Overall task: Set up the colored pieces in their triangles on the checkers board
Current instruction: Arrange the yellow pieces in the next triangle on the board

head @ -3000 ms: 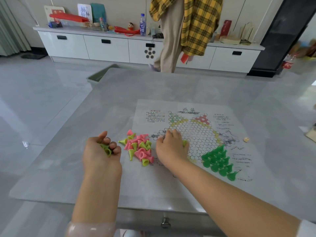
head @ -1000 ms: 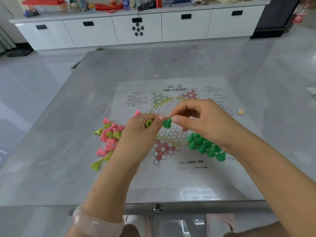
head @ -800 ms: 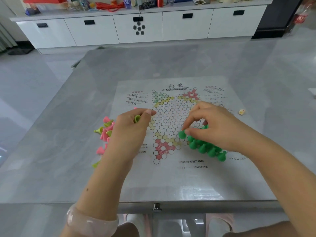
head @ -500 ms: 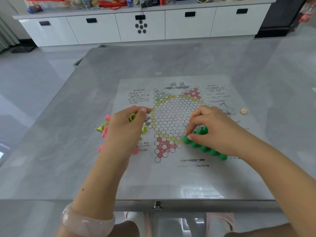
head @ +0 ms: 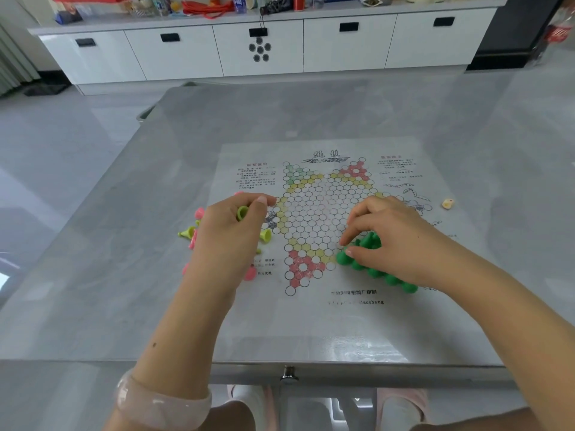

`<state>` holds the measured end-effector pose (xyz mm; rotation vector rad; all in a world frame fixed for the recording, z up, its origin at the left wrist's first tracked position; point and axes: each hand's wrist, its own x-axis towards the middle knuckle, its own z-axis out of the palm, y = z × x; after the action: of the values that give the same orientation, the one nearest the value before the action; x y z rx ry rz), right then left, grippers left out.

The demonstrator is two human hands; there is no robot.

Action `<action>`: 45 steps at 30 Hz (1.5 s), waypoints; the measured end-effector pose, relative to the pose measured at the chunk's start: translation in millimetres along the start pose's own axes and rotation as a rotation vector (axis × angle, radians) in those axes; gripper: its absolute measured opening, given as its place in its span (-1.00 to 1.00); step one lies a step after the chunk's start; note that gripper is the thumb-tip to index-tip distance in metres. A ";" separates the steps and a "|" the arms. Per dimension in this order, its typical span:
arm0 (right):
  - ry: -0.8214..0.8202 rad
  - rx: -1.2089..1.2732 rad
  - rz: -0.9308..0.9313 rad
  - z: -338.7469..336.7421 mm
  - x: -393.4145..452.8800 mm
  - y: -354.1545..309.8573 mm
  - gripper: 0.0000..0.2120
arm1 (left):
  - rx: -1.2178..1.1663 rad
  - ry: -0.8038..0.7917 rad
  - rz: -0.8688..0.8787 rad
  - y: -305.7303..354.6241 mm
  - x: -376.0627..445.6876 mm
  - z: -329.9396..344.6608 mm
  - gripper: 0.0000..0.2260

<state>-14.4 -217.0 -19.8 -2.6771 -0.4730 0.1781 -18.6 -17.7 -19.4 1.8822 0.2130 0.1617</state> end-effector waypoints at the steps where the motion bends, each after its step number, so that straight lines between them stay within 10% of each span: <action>1: 0.003 -0.001 0.003 -1.7 -0.5 1.7 -0.88 | -0.013 0.003 -0.014 0.5 0.2 -0.6 -0.78; 9: 0.389 0.275 0.004 -2.5 1.2 -21.1 -0.83 | -0.593 0.022 -0.216 9.0 6.3 -18.9 -0.89; 19: -0.073 0.064 -0.101 90.0 46.3 -87.7 -0.04 | -1.313 0.328 -0.408 -5.0 18.4 -66.1 -0.79; 34: 0.397 0.362 -0.132 88.9 102.3 -115.1 -0.54 | -1.520 0.374 -0.611 -28.4 23.1 -105.7 -0.78; 45: 0.026 0.468 -0.005 87.3 108.3 -98.3 -0.31 | -1.553 0.336 -0.560 -23.4 25.7 -105.1 -0.71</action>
<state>40.4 -61.7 -63.4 -2.2178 -0.3750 0.2210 -18.0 92.5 -8.4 0.2109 0.6102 0.1726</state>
